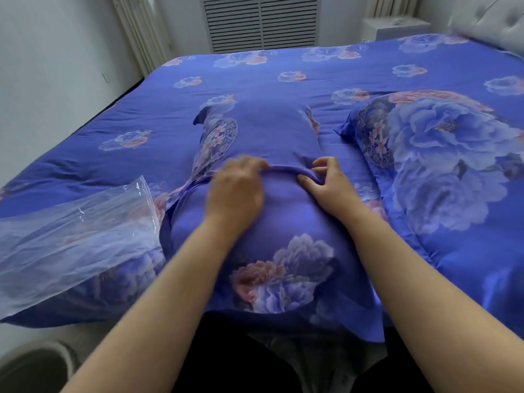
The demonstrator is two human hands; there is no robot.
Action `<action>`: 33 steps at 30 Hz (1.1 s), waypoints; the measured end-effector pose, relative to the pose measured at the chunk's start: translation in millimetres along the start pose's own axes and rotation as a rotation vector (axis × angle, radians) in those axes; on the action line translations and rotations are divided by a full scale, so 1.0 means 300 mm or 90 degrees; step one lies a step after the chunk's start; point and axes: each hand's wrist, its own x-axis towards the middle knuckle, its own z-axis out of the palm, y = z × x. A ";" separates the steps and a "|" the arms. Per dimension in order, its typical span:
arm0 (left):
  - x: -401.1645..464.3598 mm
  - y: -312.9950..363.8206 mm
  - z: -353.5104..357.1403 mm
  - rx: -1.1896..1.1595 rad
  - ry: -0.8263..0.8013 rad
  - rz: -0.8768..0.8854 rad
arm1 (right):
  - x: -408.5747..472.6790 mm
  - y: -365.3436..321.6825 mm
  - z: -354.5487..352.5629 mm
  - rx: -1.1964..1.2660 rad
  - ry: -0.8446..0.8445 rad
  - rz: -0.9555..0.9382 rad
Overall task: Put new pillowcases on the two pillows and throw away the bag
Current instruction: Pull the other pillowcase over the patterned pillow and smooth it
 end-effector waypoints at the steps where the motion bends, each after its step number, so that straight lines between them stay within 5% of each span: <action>1: -0.046 0.073 0.032 -0.034 -0.020 0.072 | -0.030 0.027 -0.004 0.034 0.016 0.004; 3: -0.134 0.156 0.102 -0.006 -0.078 0.134 | -0.103 0.090 -0.015 0.049 0.019 0.023; 9: -0.116 0.124 0.187 0.006 -0.077 0.089 | -0.279 0.242 -0.051 0.285 -0.122 0.171; 13: -0.090 0.092 0.186 -0.023 -0.057 0.030 | -0.356 0.270 -0.115 0.187 -0.268 0.120; 21: -0.087 0.079 0.181 -0.056 -0.014 -0.020 | -0.463 0.271 -0.109 -0.204 0.133 -0.105; 30: -0.174 0.179 0.210 0.161 0.046 -0.001 | -0.525 0.214 -0.077 -0.039 0.283 -0.018; 33: -0.198 0.218 0.207 0.115 0.041 0.041 | -0.509 0.210 -0.070 0.032 0.278 0.007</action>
